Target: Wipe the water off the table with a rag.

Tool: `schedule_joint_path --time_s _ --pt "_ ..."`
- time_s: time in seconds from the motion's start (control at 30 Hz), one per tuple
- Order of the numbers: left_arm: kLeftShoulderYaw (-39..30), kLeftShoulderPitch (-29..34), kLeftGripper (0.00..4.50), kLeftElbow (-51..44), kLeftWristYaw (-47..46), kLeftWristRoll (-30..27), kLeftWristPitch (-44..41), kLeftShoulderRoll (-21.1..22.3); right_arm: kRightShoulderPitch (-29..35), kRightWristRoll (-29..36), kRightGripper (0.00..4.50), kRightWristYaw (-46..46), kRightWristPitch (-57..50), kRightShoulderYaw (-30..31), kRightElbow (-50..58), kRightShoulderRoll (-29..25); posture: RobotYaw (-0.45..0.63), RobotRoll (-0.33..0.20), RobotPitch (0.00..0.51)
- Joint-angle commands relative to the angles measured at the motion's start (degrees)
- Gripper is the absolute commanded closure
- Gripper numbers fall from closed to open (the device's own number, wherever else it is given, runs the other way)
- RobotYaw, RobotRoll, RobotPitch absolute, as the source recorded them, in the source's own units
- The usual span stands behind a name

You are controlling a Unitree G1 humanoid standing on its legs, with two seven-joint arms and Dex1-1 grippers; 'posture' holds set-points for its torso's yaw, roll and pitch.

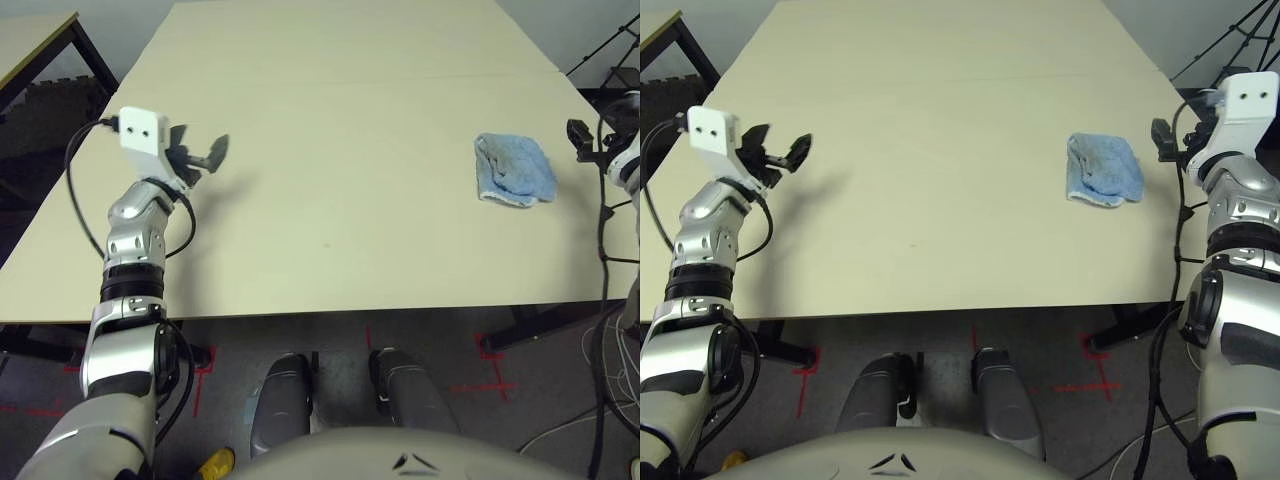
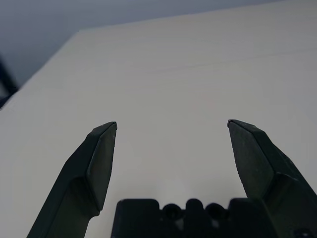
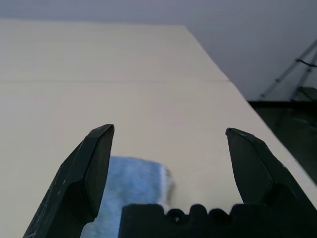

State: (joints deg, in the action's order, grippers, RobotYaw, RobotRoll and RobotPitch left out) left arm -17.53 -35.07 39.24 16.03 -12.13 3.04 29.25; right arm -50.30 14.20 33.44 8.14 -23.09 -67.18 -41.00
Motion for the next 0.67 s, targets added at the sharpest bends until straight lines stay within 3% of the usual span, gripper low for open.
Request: schedule_joint_path --time_s 0.03,0.67 --pt "-1.26 0.51 0.00 1.69 -5.22 1.35 1.36 -0.58 1.54 1.42 0.02 2.87 2.15 -0.77 0.67 0.50 -0.09 0.000 0.147" --pt "-1.30 -0.40 0.00 5.05 -9.10 2.10 3.91 0.44 1.96 1.53 0.02 3.33 4.14 0.05 0.90 2.04 -0.07 0.000 0.140"
